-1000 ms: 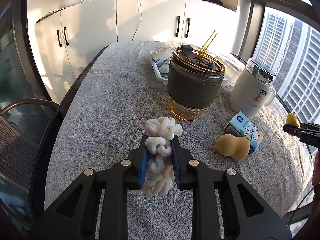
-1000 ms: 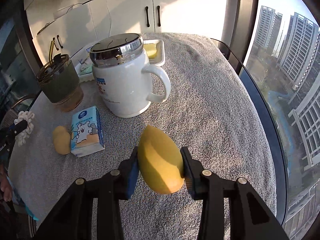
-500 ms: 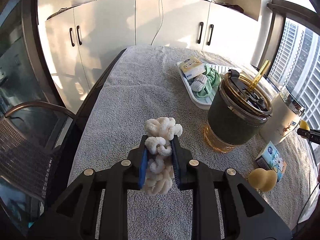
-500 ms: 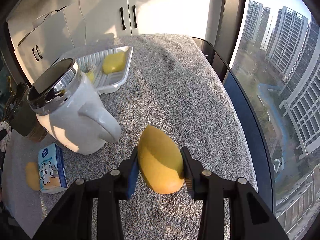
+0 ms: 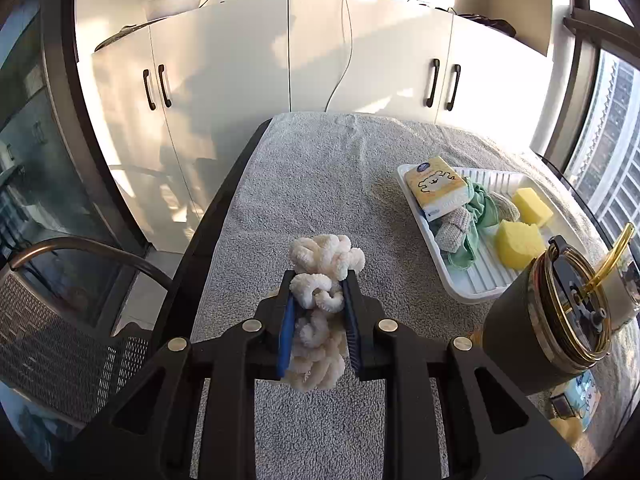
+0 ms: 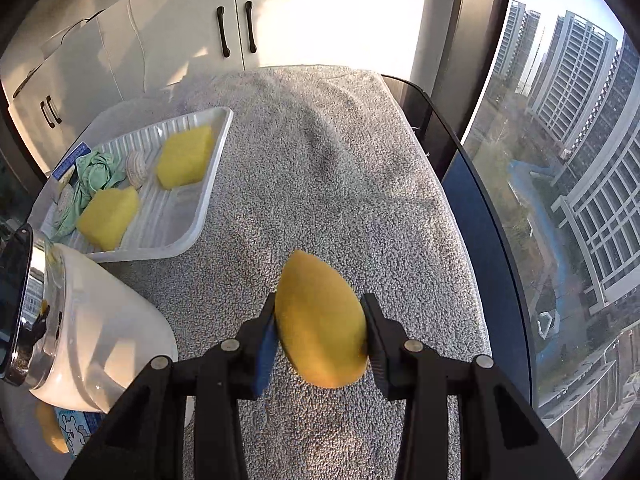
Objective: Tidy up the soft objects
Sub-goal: 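Carry the rope toy and egg sponge over the white tray with both grippers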
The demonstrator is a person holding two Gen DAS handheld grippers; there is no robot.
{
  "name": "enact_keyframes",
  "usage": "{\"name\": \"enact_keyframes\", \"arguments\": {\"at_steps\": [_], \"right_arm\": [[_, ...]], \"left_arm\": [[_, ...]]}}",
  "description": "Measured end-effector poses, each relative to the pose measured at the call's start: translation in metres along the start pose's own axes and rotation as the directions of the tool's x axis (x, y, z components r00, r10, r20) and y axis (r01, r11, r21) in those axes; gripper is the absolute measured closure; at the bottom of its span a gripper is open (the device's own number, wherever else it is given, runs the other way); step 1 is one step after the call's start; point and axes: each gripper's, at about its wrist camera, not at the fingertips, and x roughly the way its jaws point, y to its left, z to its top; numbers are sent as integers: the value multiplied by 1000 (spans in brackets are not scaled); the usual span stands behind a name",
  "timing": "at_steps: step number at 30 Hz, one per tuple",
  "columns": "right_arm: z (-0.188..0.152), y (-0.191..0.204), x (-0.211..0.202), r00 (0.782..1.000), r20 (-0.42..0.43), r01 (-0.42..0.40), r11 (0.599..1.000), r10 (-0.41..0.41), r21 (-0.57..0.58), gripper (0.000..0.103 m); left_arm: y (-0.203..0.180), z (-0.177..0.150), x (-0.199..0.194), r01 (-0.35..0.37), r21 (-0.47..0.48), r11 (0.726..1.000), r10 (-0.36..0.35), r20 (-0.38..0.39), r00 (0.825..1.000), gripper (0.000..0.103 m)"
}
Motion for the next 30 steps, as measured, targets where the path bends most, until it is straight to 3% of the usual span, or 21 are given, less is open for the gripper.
{"name": "enact_keyframes", "arguments": {"at_steps": [7,19,26,30], "right_arm": [[39,7,20,1000,-16,-9,1000,9,-23,61],[107,48,28,997,5,-70,989,71,-130,61],[124,78,37,986,-41,-165,961,160,-223,61],[123,96,44,964,-101,-264,924,246,-276,61]], "left_arm": [[-8,32,30,26,45,999,-26,2,1000,83],[-50,85,66,133,133,982,-134,1,991,83],[-84,87,69,262,239,935,-254,-65,965,83],[-100,84,74,370,283,885,-340,-150,928,83]]}}
